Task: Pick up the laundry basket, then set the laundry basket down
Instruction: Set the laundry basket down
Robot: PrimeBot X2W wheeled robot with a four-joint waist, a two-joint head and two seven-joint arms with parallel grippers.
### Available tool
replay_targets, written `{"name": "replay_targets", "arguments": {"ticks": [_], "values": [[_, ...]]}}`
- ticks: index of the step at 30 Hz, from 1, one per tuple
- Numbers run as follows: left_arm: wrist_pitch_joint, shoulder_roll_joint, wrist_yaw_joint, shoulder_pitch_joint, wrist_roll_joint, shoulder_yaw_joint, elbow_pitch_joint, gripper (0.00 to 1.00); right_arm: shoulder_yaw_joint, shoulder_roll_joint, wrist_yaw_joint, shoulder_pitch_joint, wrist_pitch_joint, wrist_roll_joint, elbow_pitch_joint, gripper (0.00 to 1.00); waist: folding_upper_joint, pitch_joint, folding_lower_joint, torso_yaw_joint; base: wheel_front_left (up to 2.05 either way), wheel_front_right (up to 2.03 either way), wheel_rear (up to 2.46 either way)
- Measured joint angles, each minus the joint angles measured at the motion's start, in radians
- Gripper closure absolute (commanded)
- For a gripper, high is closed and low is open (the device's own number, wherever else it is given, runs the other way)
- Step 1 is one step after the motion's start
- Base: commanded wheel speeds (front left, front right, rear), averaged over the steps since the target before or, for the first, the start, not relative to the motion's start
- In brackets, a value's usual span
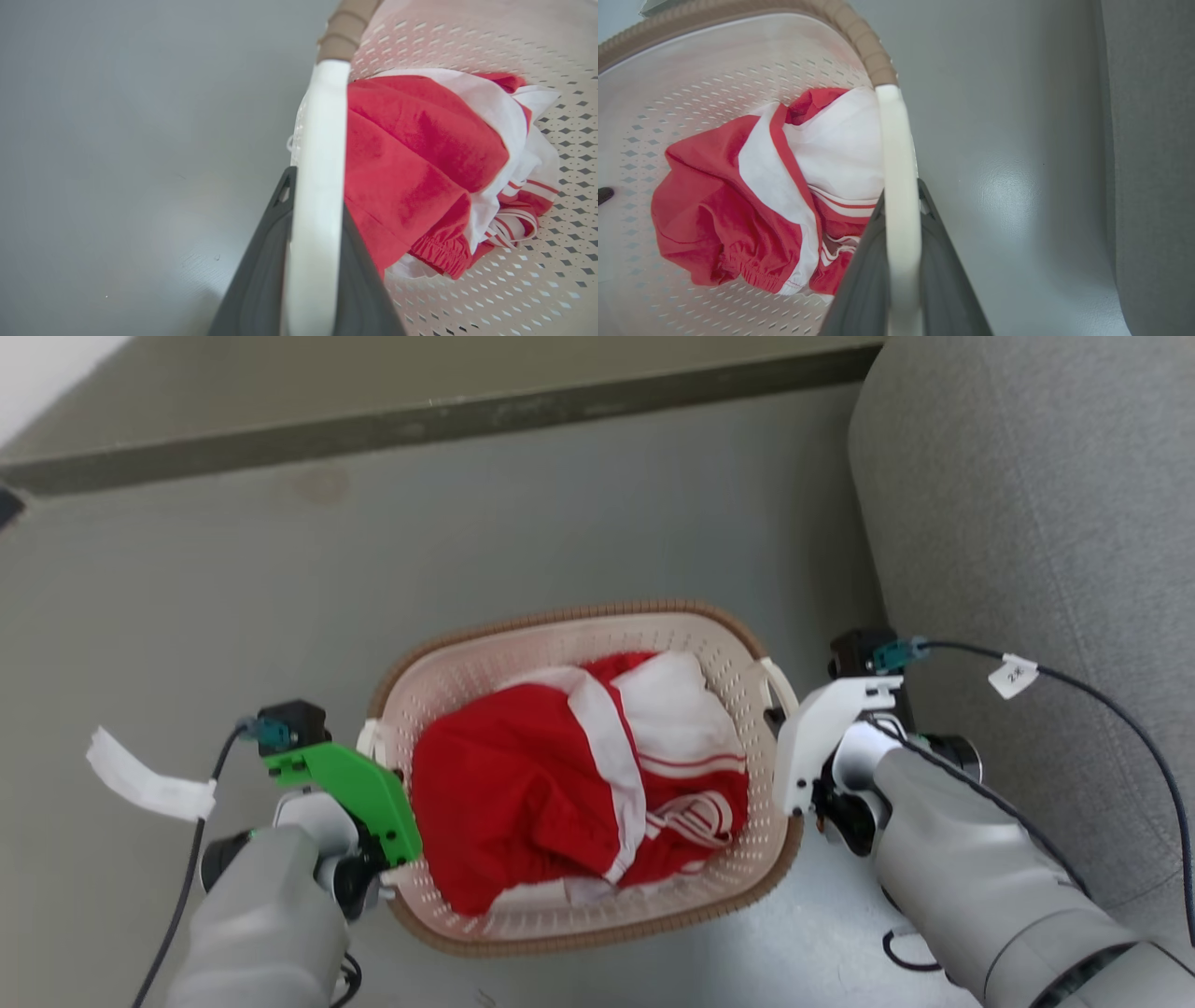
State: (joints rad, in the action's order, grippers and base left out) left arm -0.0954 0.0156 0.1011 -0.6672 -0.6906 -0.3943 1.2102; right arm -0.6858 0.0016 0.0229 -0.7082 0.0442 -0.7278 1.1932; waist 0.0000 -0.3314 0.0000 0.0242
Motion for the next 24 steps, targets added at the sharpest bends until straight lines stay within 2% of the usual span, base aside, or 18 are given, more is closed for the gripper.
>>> {"name": "replay_targets", "arguments": {"ticks": [24], "values": [[0.072, -0.03, -0.013, -0.238, 0.026, 0.003, -0.049, 1.0, 0.017, -0.015, -0.026, -0.243, -0.068, 0.014, -0.022, 1.0, 0.0, -0.312, 0.0002, 0.003, 0.0, 0.0, 0.0]]}}
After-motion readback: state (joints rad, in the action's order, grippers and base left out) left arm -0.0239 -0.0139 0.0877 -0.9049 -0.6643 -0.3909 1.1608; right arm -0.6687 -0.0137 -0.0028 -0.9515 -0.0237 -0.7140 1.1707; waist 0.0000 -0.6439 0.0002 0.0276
